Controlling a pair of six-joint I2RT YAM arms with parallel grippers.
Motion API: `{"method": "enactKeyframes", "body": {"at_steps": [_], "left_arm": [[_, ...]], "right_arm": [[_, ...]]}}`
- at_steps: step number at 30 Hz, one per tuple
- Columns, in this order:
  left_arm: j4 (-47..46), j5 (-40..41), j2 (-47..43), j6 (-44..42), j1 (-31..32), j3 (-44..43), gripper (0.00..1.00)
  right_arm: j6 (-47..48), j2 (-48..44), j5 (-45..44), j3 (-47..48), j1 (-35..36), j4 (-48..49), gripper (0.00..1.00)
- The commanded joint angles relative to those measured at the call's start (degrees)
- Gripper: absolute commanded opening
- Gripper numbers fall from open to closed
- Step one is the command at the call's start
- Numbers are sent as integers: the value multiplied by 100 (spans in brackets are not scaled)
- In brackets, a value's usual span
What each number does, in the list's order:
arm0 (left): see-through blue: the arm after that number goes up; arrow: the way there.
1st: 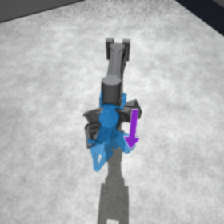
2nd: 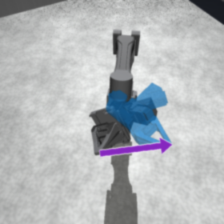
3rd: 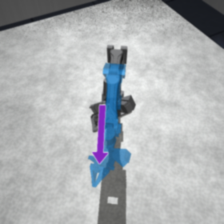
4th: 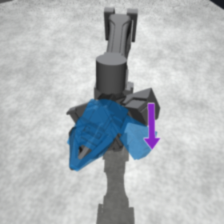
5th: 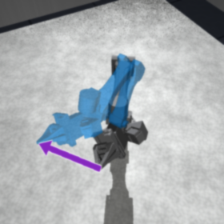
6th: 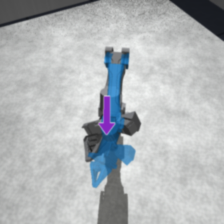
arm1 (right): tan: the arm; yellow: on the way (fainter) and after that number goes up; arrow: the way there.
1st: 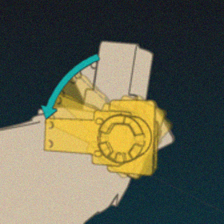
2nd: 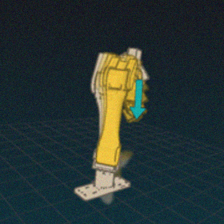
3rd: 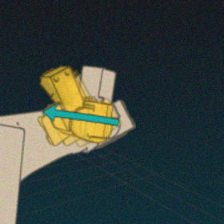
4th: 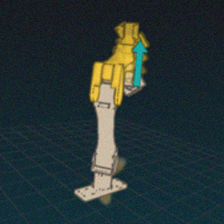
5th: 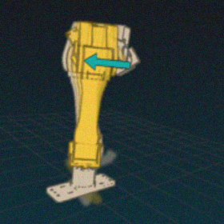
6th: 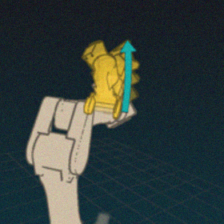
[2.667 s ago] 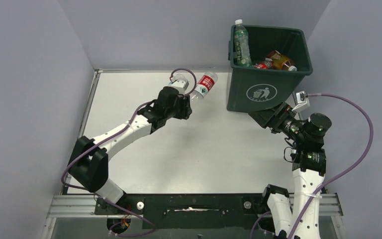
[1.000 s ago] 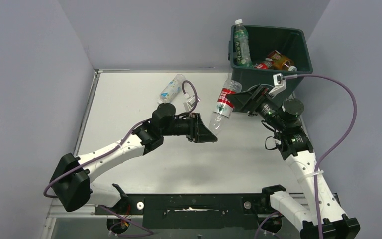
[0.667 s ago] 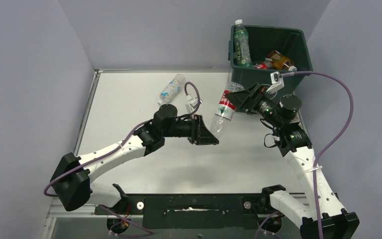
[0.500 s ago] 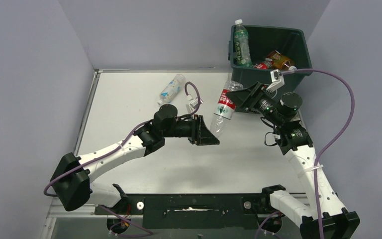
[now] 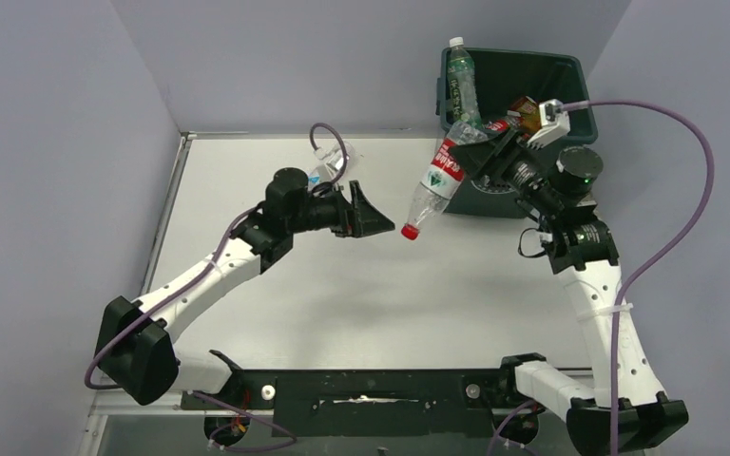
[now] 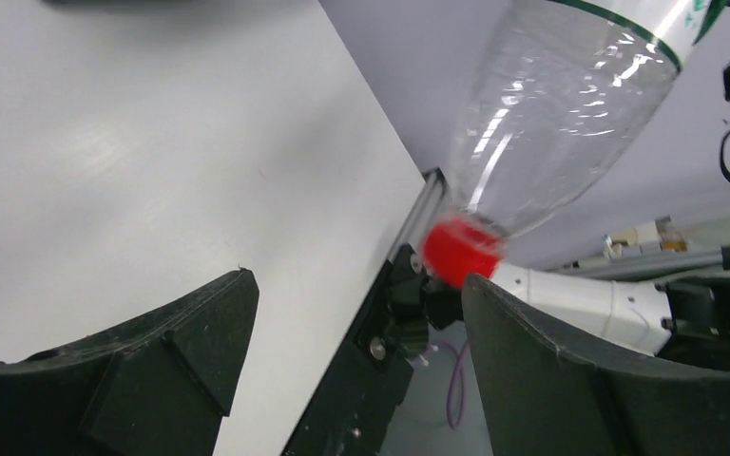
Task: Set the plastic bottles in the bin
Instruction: Pick up the plastic bottle at the center of the board, then place the plastic bottle in the trash bin.
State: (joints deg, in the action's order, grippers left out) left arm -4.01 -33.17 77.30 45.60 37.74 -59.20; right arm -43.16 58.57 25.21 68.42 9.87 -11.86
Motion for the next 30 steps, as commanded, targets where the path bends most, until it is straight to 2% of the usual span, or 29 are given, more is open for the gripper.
{"method": "enactKeyframes", "body": {"at_steps": [1,7,13,16,22,27,29,30], "left_arm": [[195,0,-287,-290,-628,-340,79],[280,32,-300,-409,-1294,-268,80],[427,442,-112,-709,-1580,-287,80],[554,926,106,-911,-1702,-359,80],[698,1508,754,-1265,-2000,-762,80],[624,1938,1296,-1603,-2229,-1141,80],[579,2006,1552,-1708,-2352,-1305,80],[558,1994,1697,-1745,-2418,-1405,80]], "right_arm": [[253,291,275,830,-686,-59,58],[-93,1025,983,1714,-1876,411,57],[-1374,1745,1414,1903,-2905,2215,57],[-1874,2163,1275,1988,-3090,2971,57],[-2453,2816,906,2272,-3313,3898,58],[-2645,3317,604,2540,-3322,4110,58],[-2618,3468,557,2633,-3311,4032,61],[-2542,3521,513,2697,-3297,3910,66]]}}
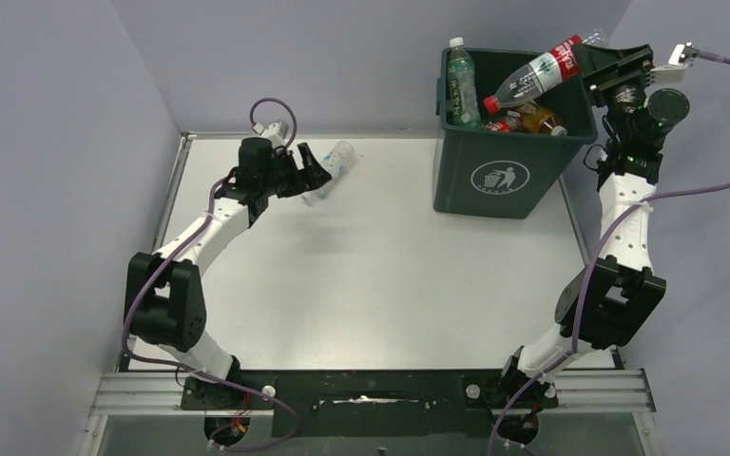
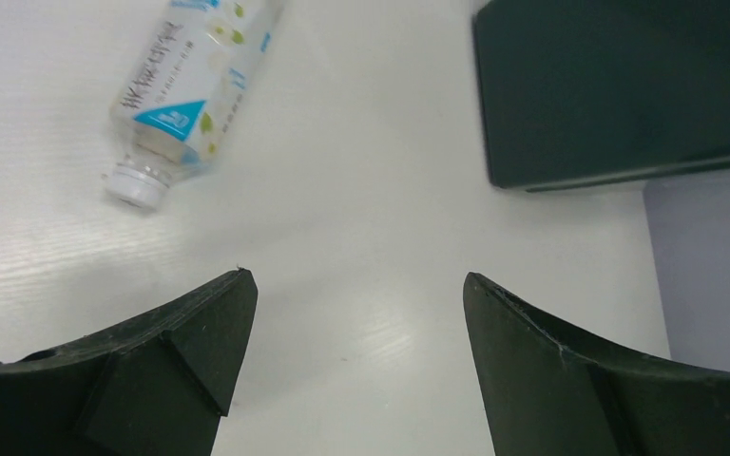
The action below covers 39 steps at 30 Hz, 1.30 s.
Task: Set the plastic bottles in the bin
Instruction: Place the plastic bottle in the trash bin, then pick up the plastic bottle at the center of the board.
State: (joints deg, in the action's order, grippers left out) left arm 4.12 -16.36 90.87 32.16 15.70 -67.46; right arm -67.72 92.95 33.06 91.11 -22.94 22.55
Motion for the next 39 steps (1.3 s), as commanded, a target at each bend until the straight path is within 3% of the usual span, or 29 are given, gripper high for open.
{"method": "enactKeyframes", "body": {"at_steps": [1,5,9,17,30,39], "left_arm": [[-291,313,468,-429,-278,-679,80],[-395,145,1097,-552,-472,-1166,80],[-329,129,1615,-871,-520,-1710,80],[-232,33,2539,-1536,-588,-2580,81],[332,-303,4077,-2185,-473,-3949,82],[625,60,4477,-2319,34,-4061,82]], "right_arm": [[18,136,-299,509,1,307,72],[297,293,-318,717,77,-50,88],[423,351,-211,851,80,-316,95],[994,-358,51,366,330,-917,97],[2232,-2226,-74,-1425,1606,-2264,99],[2415,-2868,-115,-2420,1837,-2666,99]]}}
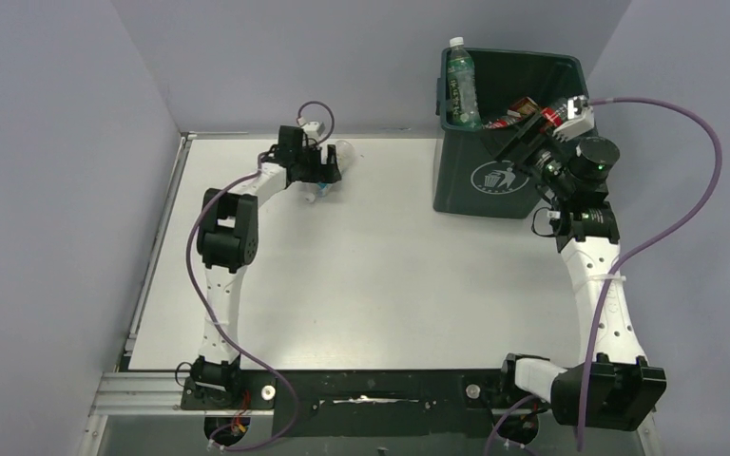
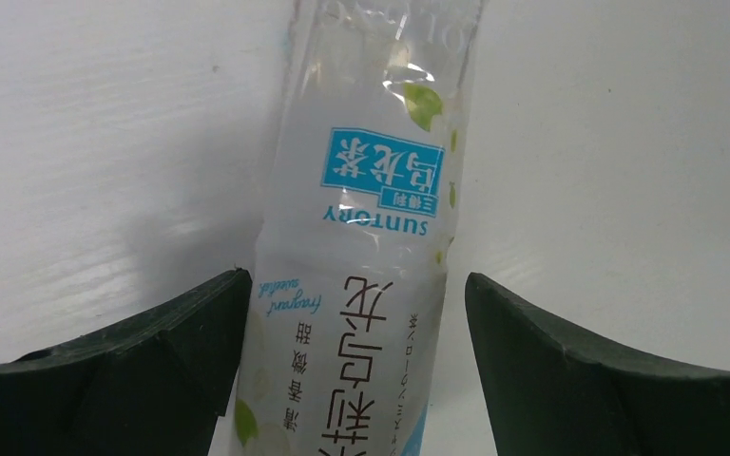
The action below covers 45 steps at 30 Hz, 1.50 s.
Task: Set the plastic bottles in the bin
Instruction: Pick up the plastic bottle at the center of the board.
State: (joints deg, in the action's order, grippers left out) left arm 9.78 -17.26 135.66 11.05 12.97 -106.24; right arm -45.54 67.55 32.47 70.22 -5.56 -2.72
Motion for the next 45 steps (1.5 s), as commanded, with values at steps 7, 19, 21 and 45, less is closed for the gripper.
{"method": "enactKeyframes", "body": {"at_steps": [7,19,21,45], "left_arm": [[-127,431,-382,108,690,581,56],[-429,426,-2495,653,1417,2593,54],[-391,394,-2910,750,1611,2860,54],[-375,-321,-5934,2064,3191,5161,54]], "right_arm": [[252,-706,-73,-783,148,-330,99],[223,-1486,-129,-1487,354,-664,99],[210,-1644,-156,-1679,427,-720,99],[-316,-4627,-585,-4291,957,-1837,100]]}}
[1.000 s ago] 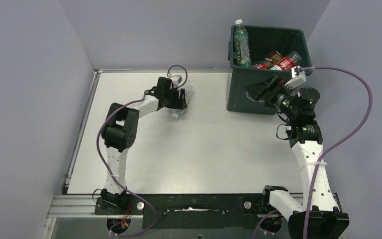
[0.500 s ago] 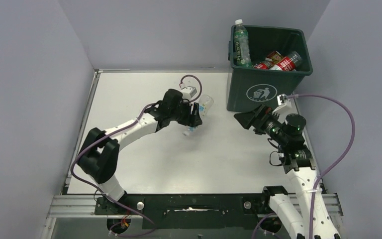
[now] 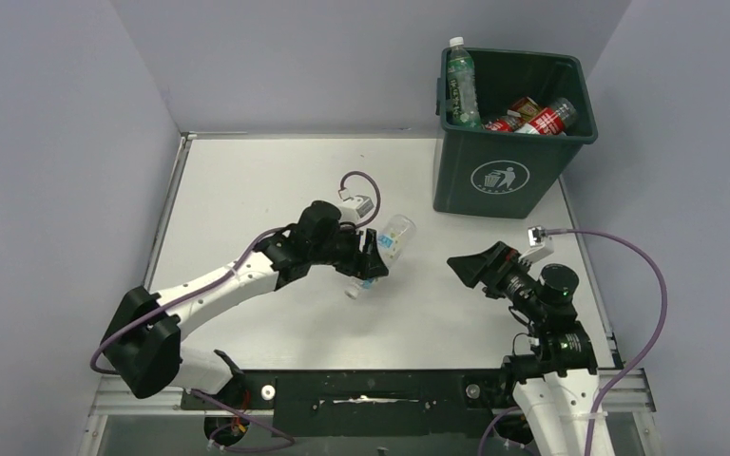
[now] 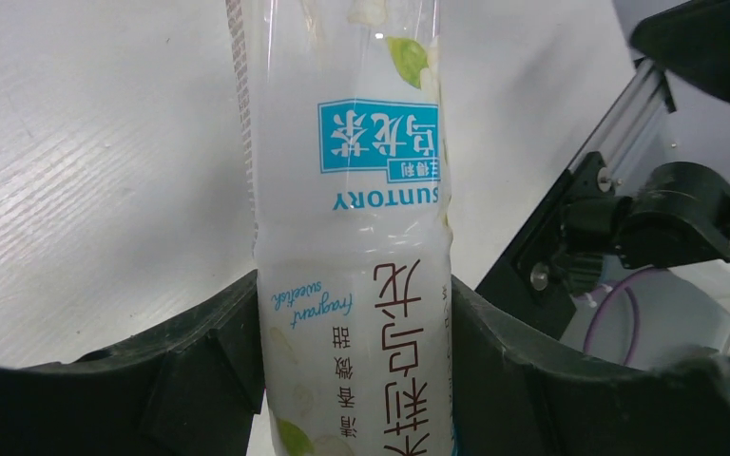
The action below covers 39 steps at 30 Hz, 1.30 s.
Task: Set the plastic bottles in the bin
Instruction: Pick up the plastic bottle at the center of the board.
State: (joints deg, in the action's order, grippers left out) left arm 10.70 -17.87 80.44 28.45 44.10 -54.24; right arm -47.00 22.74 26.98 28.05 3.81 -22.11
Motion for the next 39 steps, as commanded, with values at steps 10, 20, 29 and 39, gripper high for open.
{"method": "enactKeyframes", "body": {"at_steps": [10,20,29,39], "left_arm": [[-1459,-1062,-468,961,158,312,54],[-2838,-1542,-516,1703,178,757,54],[-4406,-2030,-281,2591,187,934,54],[-6317,-2276,519,3711,270,1204,54]], "right_arm": [[-587,-256,158,-112,24,803,100],[-1167,116,413,-133,18,2067,98],[-1474,782,574,-327,34,3039,98],[-1818,1463,841,-416,154,4183,98]]}}
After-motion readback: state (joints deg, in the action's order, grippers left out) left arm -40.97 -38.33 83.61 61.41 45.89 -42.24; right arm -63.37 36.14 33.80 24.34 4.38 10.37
